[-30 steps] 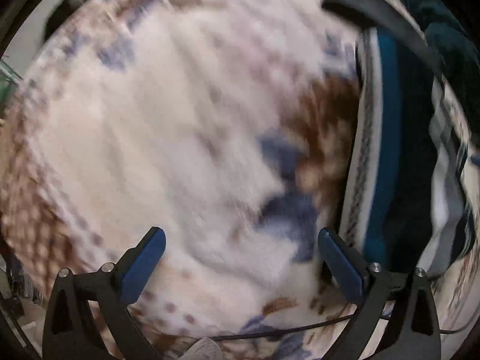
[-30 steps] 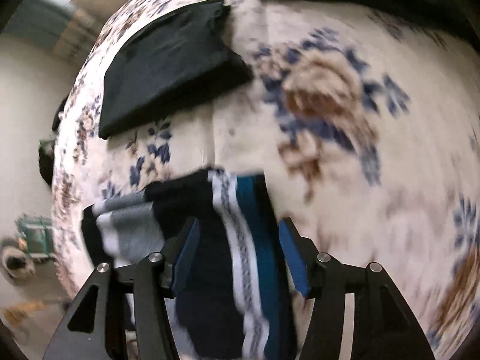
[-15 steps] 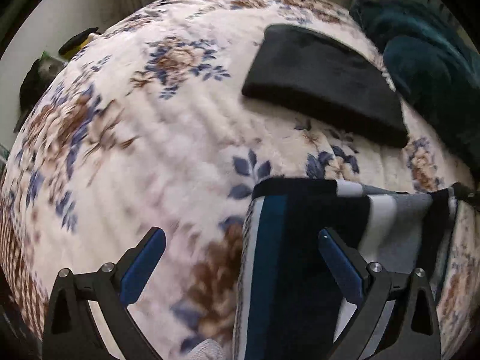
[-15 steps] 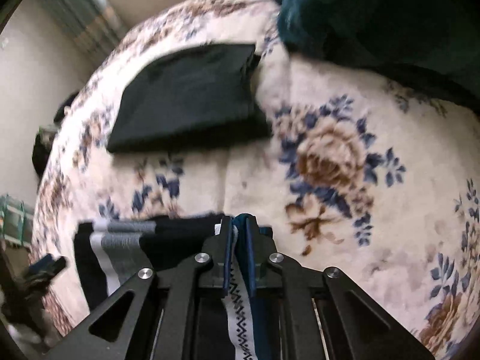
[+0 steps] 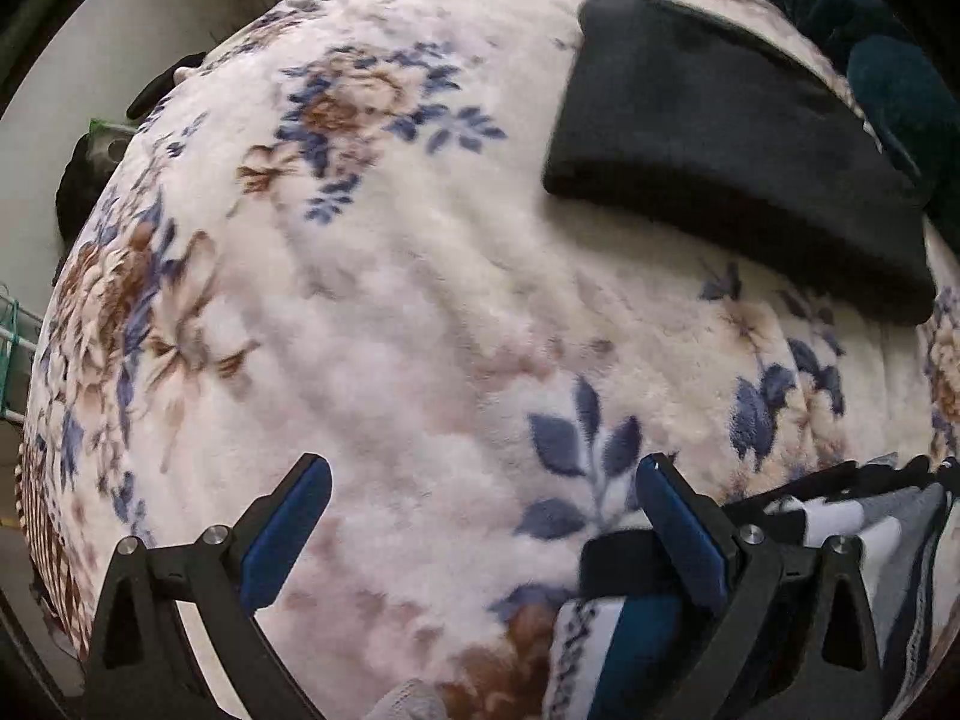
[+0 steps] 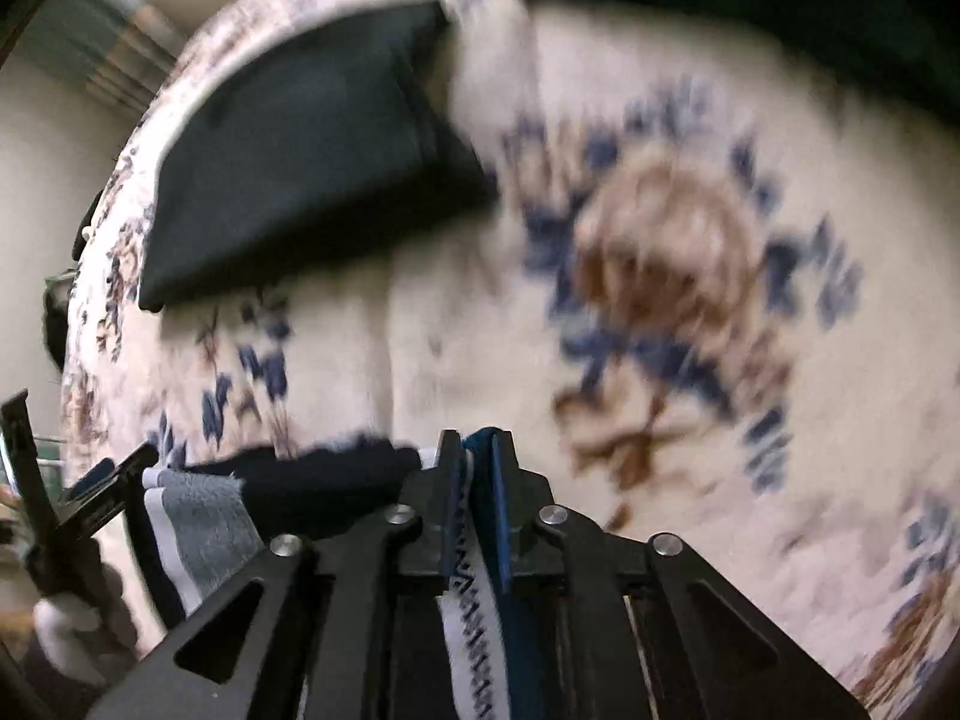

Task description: Fold small clothes

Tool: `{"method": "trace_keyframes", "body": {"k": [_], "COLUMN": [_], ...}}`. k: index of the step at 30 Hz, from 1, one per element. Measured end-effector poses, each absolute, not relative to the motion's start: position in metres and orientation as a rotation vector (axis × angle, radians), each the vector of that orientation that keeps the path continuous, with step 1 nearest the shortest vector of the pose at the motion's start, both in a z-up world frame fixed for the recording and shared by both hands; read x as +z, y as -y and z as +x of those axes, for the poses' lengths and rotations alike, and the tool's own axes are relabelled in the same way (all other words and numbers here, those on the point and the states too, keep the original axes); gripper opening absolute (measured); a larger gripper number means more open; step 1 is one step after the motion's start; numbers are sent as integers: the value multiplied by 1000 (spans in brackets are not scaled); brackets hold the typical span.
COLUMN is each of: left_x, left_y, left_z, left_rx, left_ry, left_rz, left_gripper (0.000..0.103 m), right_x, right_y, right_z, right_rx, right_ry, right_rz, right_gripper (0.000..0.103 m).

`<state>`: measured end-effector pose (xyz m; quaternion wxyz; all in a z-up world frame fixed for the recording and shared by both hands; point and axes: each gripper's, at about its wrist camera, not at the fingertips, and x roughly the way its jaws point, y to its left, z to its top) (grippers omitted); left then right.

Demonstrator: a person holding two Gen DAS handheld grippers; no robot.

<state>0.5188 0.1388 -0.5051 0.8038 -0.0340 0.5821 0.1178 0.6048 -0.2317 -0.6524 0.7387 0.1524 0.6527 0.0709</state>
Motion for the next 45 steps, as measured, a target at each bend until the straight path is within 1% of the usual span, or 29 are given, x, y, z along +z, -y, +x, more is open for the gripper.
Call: {"method": "trace_keyframes", "body": {"k": [1,3,5,7,9,12,13,14,15,18,19,22,23,25,26,27,30,32,34,35,39,40,41,42,43,45], "left_x": [-498,-477,-463,-456,-457,-475,-482,-489,-497,-518,-519,-510,-505,-494,-492,-491,-492,-494,-501,-504,-517,-518,-518,-518,-519,-521], "left_y": [-143,-146,-143,-134,-123,-100,-95,-91,-89,-91,-94,-97,-98,-101,-102,-104,-105,-104,-103,-102,-99,-99,-100,-103,-105,-110], "left_z": [514,493,471,445,425,398,394,390,386,378,377,372,369,357,351,344,326,318,311,310,305,304,303,300,300,299], "left_rx": [258,250,235,207,183,155,154,153,158,169,170,165,165,161,164,170,181,190,189,187,190,192,190,183,179,163], "left_ry": [-1231,-1196,-1184,-1194,-1216,-1276,-1296,-1316,-1336,-1403,-1413,-1402,-1391,-1370,-1376,-1384,-1412,-1421,-1442,-1451,-1474,-1476,-1472,-1463,-1463,-1463], "left_rz": [-81,-122,-161,-195,-218,-204,-190,-181,-171,-191,-213,-240,-248,-291,-317,-340,-392,-413,-442,-453,-495,-507,-519,-536,-542,-562], "left_gripper": [103,103,103,103,103,103,103,103,103,103,103,103,103,103,103,103,103,103,103,103,103,103,103,103,103,103], "right_x": [-654,-646,-630,-628,-639,-664,-673,-680,-685,-675,-671,-679,-682,-679,-673,-666,-659,-665,-681,-693,-735,-741,-742,-733,-723,-700], "right_y": [240,256,276,290,295,288,285,281,278,278,286,291,288,290,294,300,309,302,280,265,221,215,211,205,202,198], "right_z": [603,594,572,543,511,481,473,466,462,458,457,459,459,460,456,447,416,389,374,370,381,384,387,393,397,399], "right_rx": [163,176,204,197,224,223,225,249,257,200,161,204,212,180,154,119,49,70,106,116,104,102,110,130,159,220], "right_ry": [-1460,-1445,-1425,-1475,-1554,-1656,-1677,-1676,-1686,-1643,-1619,-1651,-1675,-1687,-1664,-1626,-1593,-1585,-1599,-1607,-1661,-1625,-1571,-1513,-1479,-1394], "right_rz": [379,434,483,537,603,607,611,657,692,608,611,676,679,659,667,707,857,1047,1205,1253,1309,1357,1396,1380,1337,1264], "right_gripper": [40,57,57,58,58,58,47,29,6,6,6,7,10,39,46,49,49,50,60,60,60,56,49,30,27,25]}}
